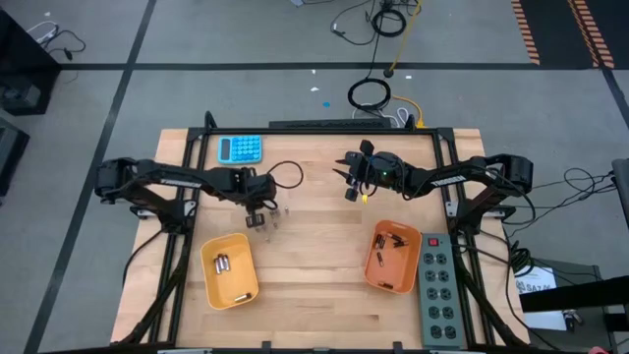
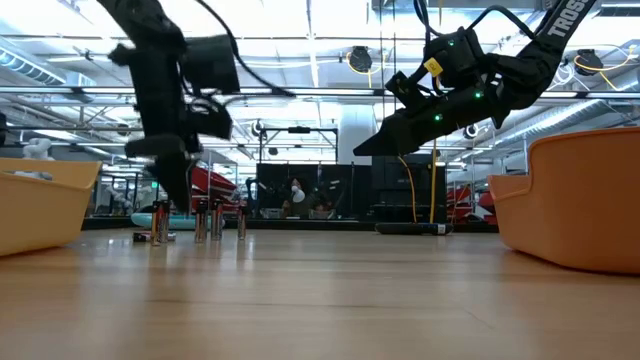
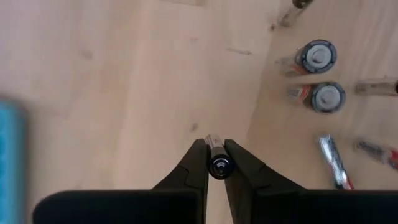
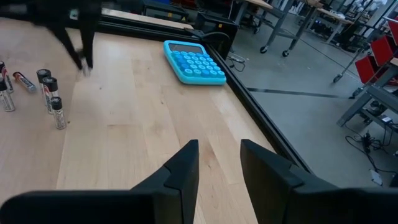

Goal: Sort batteries
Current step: Put the silver battery into the yellow bin

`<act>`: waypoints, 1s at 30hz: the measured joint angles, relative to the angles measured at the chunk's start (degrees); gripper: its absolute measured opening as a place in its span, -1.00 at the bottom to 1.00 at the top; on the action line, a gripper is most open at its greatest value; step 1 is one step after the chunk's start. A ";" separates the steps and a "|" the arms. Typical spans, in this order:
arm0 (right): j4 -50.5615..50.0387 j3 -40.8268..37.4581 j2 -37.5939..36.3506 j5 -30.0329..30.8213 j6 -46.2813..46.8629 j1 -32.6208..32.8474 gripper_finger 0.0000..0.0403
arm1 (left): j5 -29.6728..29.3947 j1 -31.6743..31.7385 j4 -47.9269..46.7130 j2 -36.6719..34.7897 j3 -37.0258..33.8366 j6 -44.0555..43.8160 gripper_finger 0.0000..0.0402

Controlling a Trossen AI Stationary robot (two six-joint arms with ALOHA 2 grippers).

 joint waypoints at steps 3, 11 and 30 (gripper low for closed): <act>-0.07 0.00 0.00 0.01 0.00 0.01 -0.46 | -0.94 0.02 -6.44 -3.86 3.18 -1.68 -0.83; -0.44 -0.02 0.00 0.01 0.85 0.01 -0.46 | 31.25 -1.14 -12.00 -15.00 5.53 -21.03 -0.83; -0.50 -0.02 0.00 0.01 2.28 0.71 -0.46 | 33.05 -25.96 -12.34 -6.14 -0.12 -54.50 -0.79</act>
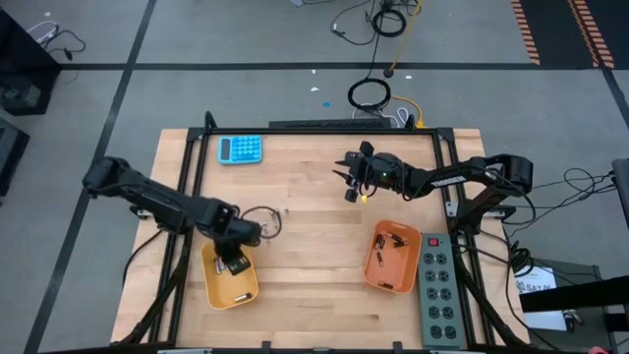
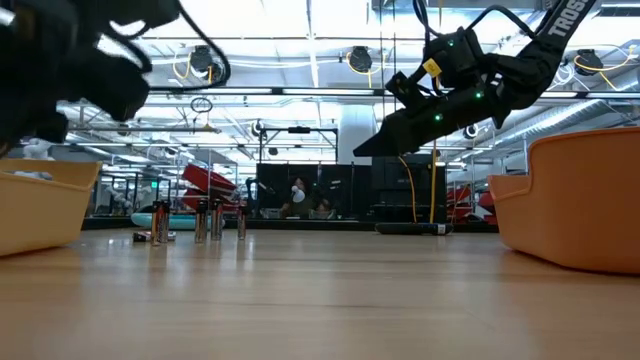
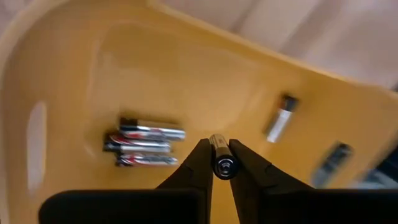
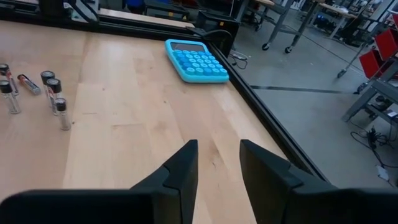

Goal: Sort batteries
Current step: Put the silver battery into the yellow bin

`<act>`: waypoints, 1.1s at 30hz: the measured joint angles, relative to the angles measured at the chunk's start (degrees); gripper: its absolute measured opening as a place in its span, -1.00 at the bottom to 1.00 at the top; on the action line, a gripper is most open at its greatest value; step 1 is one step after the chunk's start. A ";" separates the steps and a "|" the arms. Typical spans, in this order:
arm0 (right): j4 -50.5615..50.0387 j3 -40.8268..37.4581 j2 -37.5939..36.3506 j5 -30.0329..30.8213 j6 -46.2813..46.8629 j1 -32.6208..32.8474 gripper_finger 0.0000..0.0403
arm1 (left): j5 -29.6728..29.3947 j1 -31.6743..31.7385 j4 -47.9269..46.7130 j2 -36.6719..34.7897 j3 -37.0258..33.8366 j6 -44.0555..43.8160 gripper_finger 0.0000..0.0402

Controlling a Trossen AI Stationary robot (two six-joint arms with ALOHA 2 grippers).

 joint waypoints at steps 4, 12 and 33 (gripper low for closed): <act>-0.01 0.00 0.00 -0.01 0.27 1.36 -0.46 | -2.25 -2.08 0.06 4.99 0.00 1.48 -0.73; -0.45 0.00 0.00 -0.02 0.49 3.21 -0.46 | -5.97 -3.09 0.08 8.37 0.00 1.50 -0.67; -1.53 -0.02 0.02 0.22 0.08 3.23 -0.46 | -25.44 -1.71 -0.09 3.75 11.84 8.44 -0.46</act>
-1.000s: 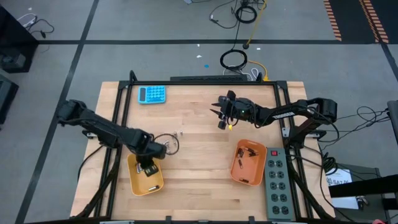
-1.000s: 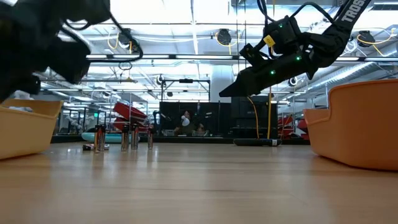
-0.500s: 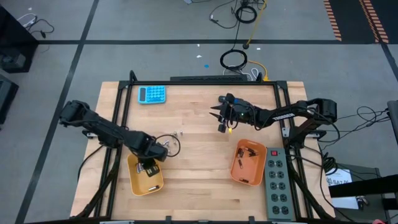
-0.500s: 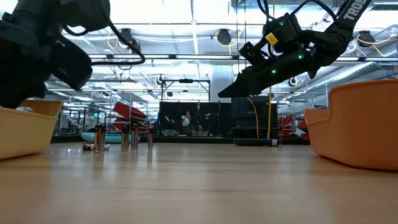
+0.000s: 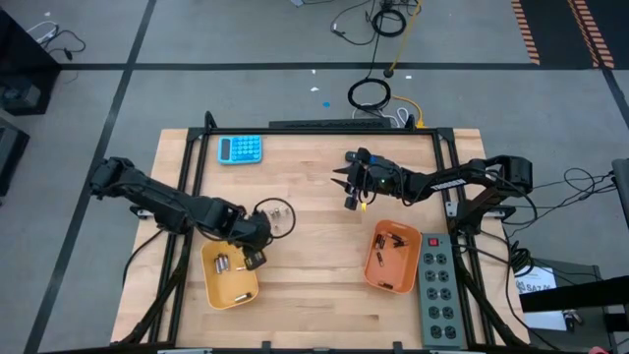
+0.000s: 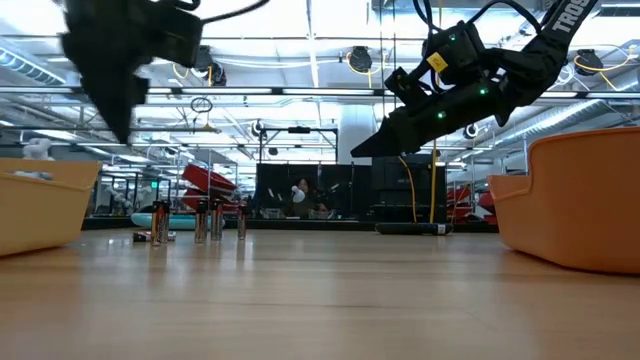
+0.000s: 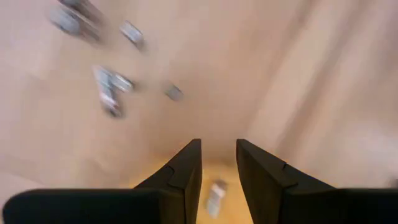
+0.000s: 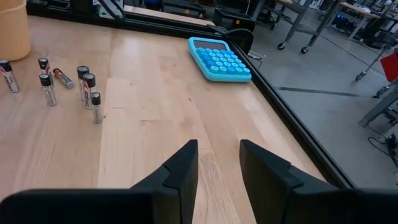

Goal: Sort batteries
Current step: Put the silver battery into the yellow bin

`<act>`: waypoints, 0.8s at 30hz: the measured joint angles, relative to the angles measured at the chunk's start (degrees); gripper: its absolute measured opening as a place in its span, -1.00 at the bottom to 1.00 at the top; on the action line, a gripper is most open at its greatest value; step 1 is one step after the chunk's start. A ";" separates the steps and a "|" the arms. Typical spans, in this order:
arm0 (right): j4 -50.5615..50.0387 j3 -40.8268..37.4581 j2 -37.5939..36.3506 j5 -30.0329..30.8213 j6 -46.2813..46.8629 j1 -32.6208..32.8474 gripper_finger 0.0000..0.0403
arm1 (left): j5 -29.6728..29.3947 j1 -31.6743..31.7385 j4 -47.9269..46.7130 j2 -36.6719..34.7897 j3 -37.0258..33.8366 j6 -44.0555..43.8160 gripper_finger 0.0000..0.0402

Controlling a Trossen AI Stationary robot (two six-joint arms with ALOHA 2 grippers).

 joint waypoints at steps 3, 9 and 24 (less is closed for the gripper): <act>-0.20 0.00 0.00 0.00 0.00 0.00 -0.46 | -2.55 1.09 0.15 0.58 -0.04 2.85 -0.43; -1.18 0.00 0.00 -0.02 -0.02 0.00 -0.46 | -3.74 1.75 1.70 3.08 -0.30 8.82 -0.15; -1.60 0.00 0.00 -0.02 -0.02 0.00 -0.46 | -10.49 0.01 2.10 12.30 -0.32 26.78 0.05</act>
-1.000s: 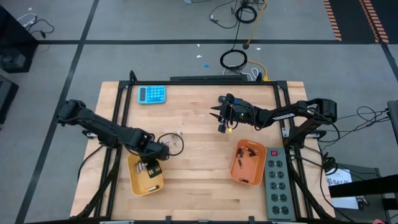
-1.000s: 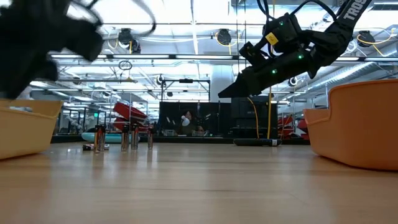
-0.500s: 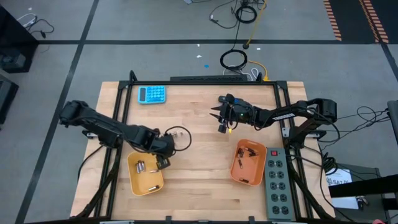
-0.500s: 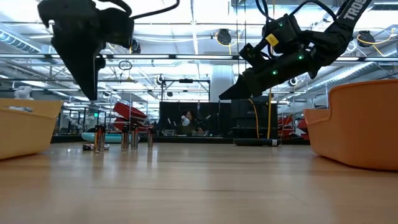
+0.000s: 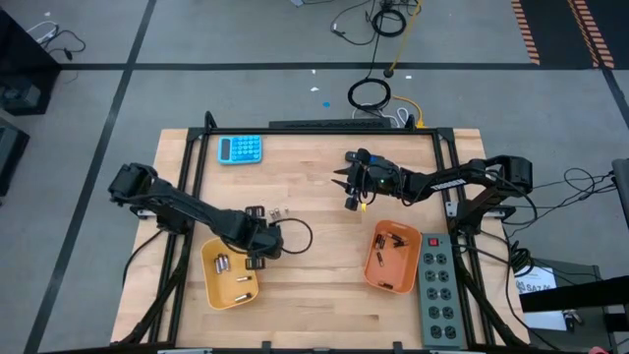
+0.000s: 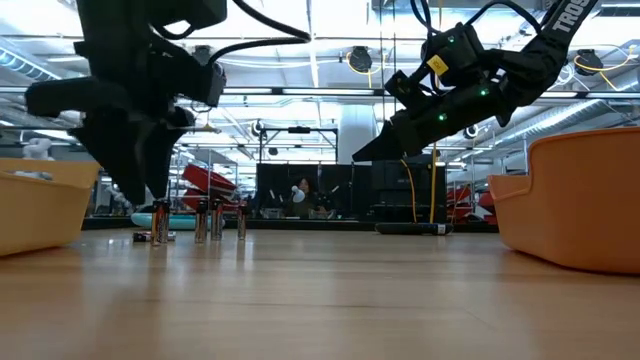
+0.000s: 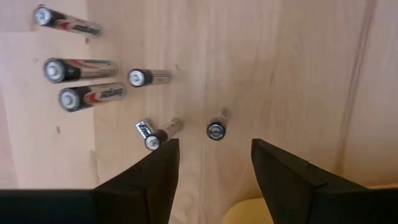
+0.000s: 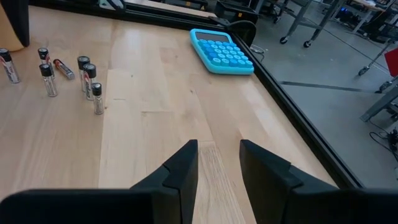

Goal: Sort batteries
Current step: Put the silver battery into the yellow bin

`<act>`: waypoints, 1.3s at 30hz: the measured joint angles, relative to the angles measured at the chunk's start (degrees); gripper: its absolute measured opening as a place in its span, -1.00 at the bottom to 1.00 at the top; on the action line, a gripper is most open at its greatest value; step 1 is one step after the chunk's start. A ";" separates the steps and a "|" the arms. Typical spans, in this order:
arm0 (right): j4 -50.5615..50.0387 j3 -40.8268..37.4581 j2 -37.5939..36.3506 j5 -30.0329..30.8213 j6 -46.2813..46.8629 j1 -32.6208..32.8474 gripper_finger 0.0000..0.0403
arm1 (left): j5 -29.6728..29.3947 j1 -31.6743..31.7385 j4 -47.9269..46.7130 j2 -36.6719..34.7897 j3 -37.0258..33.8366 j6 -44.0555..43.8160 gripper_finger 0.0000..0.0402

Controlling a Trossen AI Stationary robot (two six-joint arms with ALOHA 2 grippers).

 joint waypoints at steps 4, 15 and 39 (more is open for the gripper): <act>-0.02 0.00 0.00 0.00 0.00 0.00 -0.46 | -0.37 -0.76 0.02 0.89 0.00 2.96 0.05; -0.09 0.00 0.00 0.00 0.00 0.00 -0.46 | 1.05 -1.01 2.34 0.96 0.00 2.51 0.02; -0.24 0.02 0.00 -0.04 0.09 -0.02 -0.46 | -0.49 0.63 5.40 6.65 -0.02 10.44 -0.09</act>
